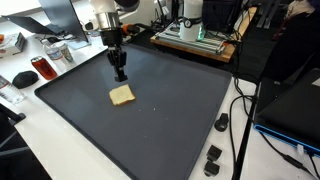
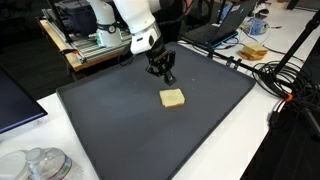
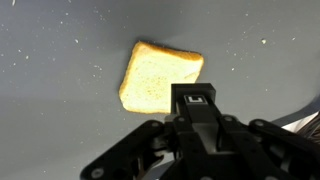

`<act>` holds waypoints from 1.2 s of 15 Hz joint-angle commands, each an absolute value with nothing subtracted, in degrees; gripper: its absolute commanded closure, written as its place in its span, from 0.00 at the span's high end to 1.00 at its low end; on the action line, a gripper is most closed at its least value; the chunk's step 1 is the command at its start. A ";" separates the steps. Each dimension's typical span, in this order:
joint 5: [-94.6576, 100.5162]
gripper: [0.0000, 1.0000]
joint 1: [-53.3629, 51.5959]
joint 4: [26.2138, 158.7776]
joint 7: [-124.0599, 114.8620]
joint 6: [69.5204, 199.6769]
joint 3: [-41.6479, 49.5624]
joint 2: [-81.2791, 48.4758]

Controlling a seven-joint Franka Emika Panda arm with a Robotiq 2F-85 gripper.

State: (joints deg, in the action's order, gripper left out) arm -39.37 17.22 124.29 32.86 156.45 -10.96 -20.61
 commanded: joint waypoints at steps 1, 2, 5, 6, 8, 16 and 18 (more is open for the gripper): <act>-37.58 0.05 12.03 130.53 25.87 161.29 -8.99 -15.25; -36.34 0.05 11.24 131.41 24.05 162.28 -9.23 -14.54; -32.11 0.05 7.45 133.01 18.40 163.48 -8.11 -12.77; -30.08 0.05 6.25 133.18 16.50 163.35 -7.66 -12.21; -26.36 0.05 5.09 133.03 13.60 162.68 -7.46 -11.30; -9.69 0.05 2.40 128.31 4.47 154.80 -2.56 -10.85; -8.15 0.05 2.84 125.95 4.84 151.17 -1.97 -11.49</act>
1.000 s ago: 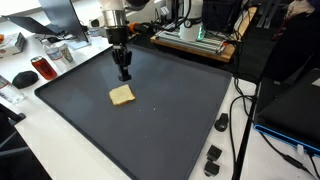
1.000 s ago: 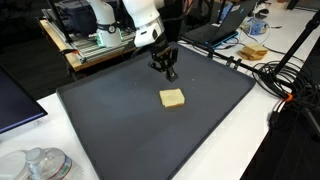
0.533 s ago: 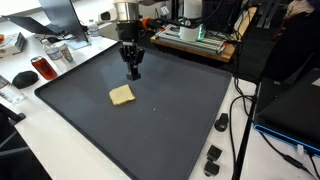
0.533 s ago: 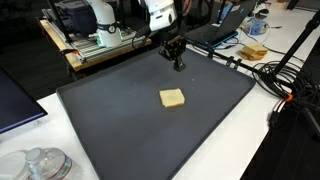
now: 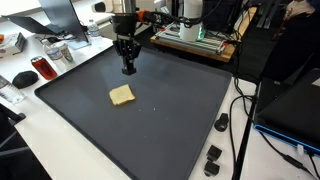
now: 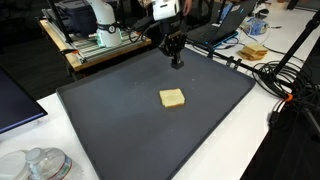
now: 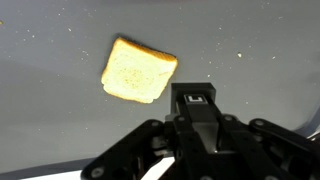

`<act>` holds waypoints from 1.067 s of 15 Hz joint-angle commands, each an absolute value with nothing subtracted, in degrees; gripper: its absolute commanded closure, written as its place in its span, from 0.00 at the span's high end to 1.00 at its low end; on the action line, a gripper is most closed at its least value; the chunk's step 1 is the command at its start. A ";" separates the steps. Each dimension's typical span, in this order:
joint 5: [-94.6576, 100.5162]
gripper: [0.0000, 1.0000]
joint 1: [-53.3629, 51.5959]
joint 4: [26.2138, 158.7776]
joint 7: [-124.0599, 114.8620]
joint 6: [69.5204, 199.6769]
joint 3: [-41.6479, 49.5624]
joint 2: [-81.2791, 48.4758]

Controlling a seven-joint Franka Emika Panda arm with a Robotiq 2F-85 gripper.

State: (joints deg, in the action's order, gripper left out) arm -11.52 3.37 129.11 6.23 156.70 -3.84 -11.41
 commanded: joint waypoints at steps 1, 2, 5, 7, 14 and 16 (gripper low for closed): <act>-8.05 0.05 3.10 124.62 5.56 149.14 -1.79 -11.83; -7.82 0.05 3.16 123.18 5.72 147.18 -1.51 -12.28; -7.62 0.05 3.26 118.76 5.65 142.39 -0.82 -14.51; -6.85 0.05 3.09 116.56 5.66 142.40 -0.41 -16.44; 0.65 0.05 1.94 110.12 4.79 142.67 0.72 -26.07; 1.05 0.05 2.11 108.33 5.07 142.70 0.65 -28.47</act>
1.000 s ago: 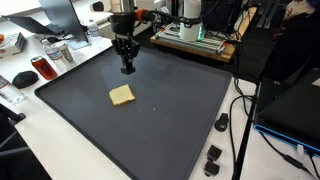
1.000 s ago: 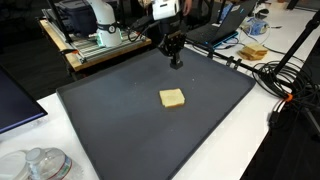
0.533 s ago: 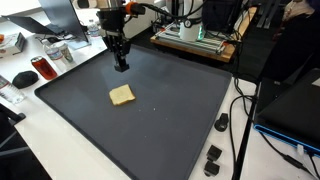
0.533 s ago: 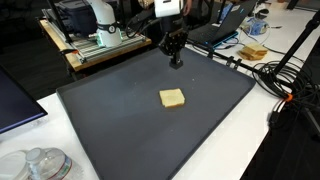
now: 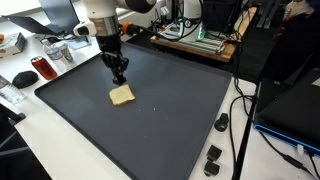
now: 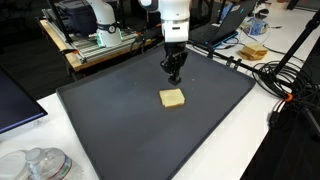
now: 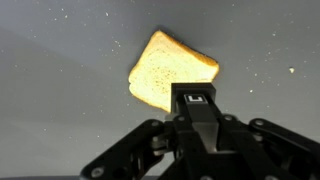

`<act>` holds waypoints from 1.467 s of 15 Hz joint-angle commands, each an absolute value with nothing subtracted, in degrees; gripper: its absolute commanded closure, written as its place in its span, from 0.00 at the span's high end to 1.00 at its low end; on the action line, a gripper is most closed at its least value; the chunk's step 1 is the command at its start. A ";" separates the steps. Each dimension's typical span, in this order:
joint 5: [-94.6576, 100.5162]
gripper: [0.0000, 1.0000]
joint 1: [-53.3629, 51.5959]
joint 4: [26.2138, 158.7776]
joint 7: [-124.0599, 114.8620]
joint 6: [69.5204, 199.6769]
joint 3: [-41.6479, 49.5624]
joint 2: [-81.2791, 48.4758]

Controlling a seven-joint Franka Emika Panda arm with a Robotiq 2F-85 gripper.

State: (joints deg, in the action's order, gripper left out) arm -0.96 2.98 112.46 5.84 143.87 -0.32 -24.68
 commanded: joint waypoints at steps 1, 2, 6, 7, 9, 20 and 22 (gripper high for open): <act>1.21 0.05 2.13 107.49 4.99 142.76 0.70 -29.64; 1.21 0.05 2.20 106.77 5.02 142.95 0.69 -30.62; 1.42 0.05 2.12 105.46 4.48 143.96 1.16 -33.30; 1.69 0.05 1.92 105.52 4.04 144.59 1.51 -33.83; 1.60 0.05 1.89 105.18 3.95 145.14 1.58 -34.84; 4.35 0.05 -0.26 99.04 2.08 142.76 2.70 -43.44; 3.84 0.05 0.16 98.96 2.34 142.86 2.35 -43.79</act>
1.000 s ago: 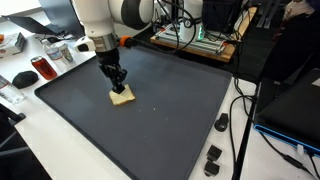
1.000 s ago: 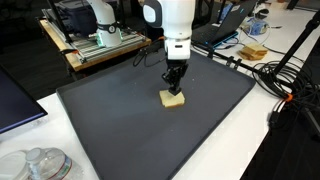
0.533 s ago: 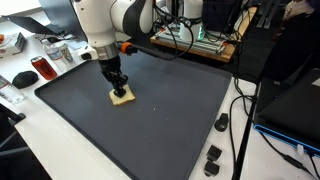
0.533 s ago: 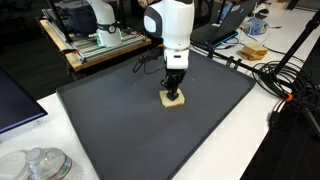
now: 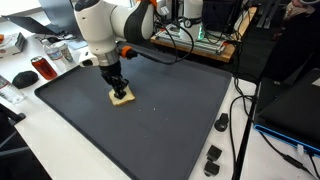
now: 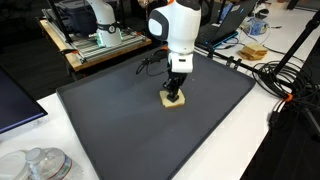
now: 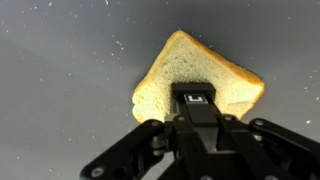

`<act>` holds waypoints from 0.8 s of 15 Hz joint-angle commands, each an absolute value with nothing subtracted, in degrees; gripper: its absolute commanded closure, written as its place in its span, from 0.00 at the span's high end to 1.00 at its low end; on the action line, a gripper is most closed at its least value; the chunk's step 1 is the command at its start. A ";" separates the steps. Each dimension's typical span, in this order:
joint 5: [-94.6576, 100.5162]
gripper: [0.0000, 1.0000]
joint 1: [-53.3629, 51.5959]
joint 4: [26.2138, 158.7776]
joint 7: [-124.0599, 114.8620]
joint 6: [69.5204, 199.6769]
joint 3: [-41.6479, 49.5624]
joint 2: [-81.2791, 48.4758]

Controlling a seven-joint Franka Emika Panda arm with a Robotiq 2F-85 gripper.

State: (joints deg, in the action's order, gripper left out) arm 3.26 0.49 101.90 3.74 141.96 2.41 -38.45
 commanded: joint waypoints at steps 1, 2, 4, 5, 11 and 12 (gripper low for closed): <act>3.47 0.05 0.47 99.15 2.57 143.23 2.10 -43.91; 3.17 0.05 0.69 99.40 2.68 143.70 1.92 -43.95; 1.91 0.05 1.83 100.35 3.91 145.06 0.92 -43.80; 1.40 0.05 2.23 100.63 4.08 145.54 0.65 -43.81; 0.87 0.05 3.09 100.65 4.37 146.02 -0.08 -43.81; 0.54 0.05 3.00 99.99 3.43 144.43 0.06 -44.07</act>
